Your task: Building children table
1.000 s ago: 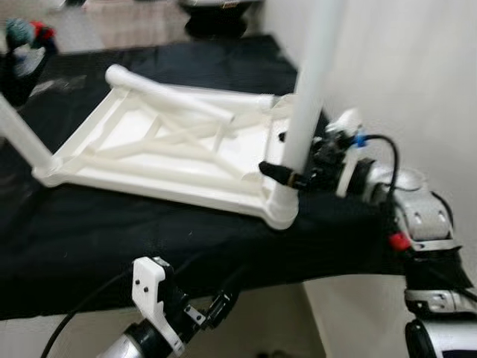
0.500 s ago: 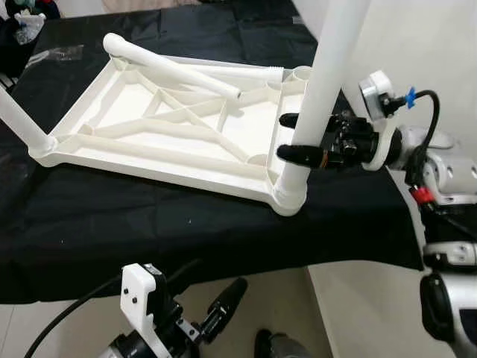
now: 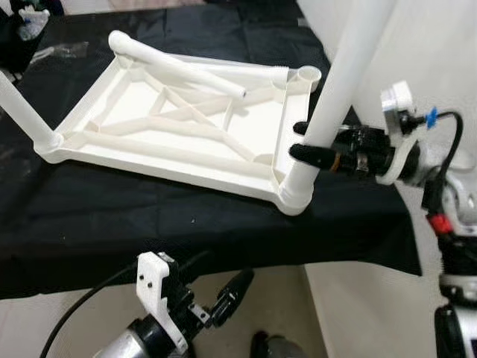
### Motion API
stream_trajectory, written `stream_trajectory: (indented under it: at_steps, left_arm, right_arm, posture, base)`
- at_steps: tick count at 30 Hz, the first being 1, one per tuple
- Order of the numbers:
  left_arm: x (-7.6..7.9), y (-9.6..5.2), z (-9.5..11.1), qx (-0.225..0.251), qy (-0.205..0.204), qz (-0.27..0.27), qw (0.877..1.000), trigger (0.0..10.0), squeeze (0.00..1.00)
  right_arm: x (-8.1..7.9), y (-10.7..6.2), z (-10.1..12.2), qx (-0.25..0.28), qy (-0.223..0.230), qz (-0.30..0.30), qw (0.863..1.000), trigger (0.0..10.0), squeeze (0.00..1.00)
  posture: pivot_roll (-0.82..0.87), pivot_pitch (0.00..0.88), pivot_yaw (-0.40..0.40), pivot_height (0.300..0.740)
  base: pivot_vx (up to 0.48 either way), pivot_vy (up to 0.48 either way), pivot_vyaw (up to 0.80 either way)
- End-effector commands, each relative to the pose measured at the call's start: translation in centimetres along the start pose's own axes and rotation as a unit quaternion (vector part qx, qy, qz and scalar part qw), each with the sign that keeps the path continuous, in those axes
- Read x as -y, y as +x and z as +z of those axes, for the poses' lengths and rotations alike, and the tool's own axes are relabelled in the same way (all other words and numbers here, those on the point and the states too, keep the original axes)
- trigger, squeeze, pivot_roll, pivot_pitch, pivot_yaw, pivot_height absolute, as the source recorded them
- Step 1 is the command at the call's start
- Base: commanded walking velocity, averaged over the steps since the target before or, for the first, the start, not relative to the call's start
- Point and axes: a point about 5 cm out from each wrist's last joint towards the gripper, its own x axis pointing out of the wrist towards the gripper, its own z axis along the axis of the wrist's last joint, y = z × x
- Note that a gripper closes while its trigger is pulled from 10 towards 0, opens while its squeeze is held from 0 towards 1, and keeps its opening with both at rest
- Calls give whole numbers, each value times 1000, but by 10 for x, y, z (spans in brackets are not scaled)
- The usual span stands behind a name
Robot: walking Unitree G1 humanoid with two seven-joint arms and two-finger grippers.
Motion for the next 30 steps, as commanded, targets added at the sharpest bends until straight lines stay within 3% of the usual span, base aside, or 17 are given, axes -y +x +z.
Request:
stream_trajectory:
  at_steps: [1, 2, 3, 4, 5, 10, 12, 15, 16, 20, 21, 24, 26, 28, 29, 30]
  left_arm:
    - [-1, 4, -6, -1, -5, 3, 1000, 10000, 0]
    - [-1, 4, -6, -1, -5, 3, 1000, 10000, 0]
    - [-5, 11, -8, 1, -5, 5, 1000, 10000, 0]
    - [-5, 11, -8, 1, -5, 5, 1000, 10000, 0]
    - [-6, 13, -9, 1, -6, 5, 1000, 10000, 0]
    - [-11, 18, -13, -1, -6, 8, 1000, 10000, 0]
    - [-16, 21, -15, 0, -6, 11, 1000, 10000, 0]
    - [-17, 21, -15, 0, -5, 11, 1000, 10000, 0]
    - [-17, 21, -14, 3, -3, 11, 1000, 10000, 0]
    - [-15, 21, -13, 5, -1, 11, 1000, 10000, 0]
    - [-13, 20, -13, 6, -2, 10, 1000, 10000, 0]
    - [-6, 17, -11, 9, -2, 9, 1000, 10000, 0]
    - [-5, 17, -11, 10, -1, 8, 1000, 10000, 0]
    - [-2, 14, -10, 11, -2, 7, 1000, 10000, 0]
    - [-2, 14, -10, 11, -2, 7, 1000, 10000, 0]
    - [1, 12, -9, 13, -3, 6, 1000, 10000, 0]
  right_arm:
    - [-20, 3, -56, -143, 63, -198, 968, 0, 0]
    - [-20, 3, -56, -143, 63, -198, 968, 0, 0]
    - [-66, 21, -82, -178, 97, -191, 960, 0, 0]
    - [-66, 21, -82, -178, 97, -191, 960, 0, 0]
    - [-78, 29, -85, -176, 104, -162, 965, 0, 0]
    - [-74, 52, -80, -152, 87, -136, 975, 0, 0]
    - [-58, 62, -71, -133, 69, -145, 978, 0, 0]
    - [-50, 64, -69, -128, 62, -155, 978, 0, 0]
    - [-40, 61, -56, -119, 39, -180, 976, 10000, 0]
    - [-36, 60, -47, -105, 14, -187, 977, 10000, 0]
    - [-30, 60, -42, -83, 7, -153, 985, 10000, 1000]
    - [-18, 57, -28, -39, -2, -68, 997, 10000, 1000]
    - [-16, 57, -26, -34, -4, -58, 998, 10000, 1000]
    - [0, 56, -17, -28, -35, -29, 999, 10000, 1000]
    - [0, 56, -17, -28, -35, -29, 999, 10000, 1000]
    - [13, 55, -8, -25, -65, 2, 998, 10000, 1000]
  posture:
    - [-60, 111, -114, 740]
    - [-60, 111, -114, 740]
    - [-51, 78, -110, 740]
    - [-51, 78, -110, 740]
    - [-51, 78, -110, 740]
    - [-51, 27, -103, 740]
    - [-50, 24, -101, 740]
    - [-48, 22, -95, 740]
    - [-45, 59, -88, 740]
    - [-41, 71, -87, 740]
    - [-33, 91, -87, 740]
    - [-27, 111, -90, 740]
    - [-27, 111, -90, 740]
    - [-17, 133, -95, 740]
    - [-17, 133, -95, 740]
    - [-11, 142, -100, 740]
  base:
    - [0, 0, 0]
    - [0, 0, 0]
    - [0, 0, 0]
    - [0, 0, 0]
    - [0, 0, 0]
    - [0, 0, 0]
    - [0, 0, 0]
    - [0, 0, 0]
    - [0, 0, 0]
    - [0, 0, 0]
    - [0, 0, 0]
    - [0, 0, 0]
    - [0, 0, 0]
    - [0, 0, 0]
    - [0, 0, 0]
    - [0, 0, 0]
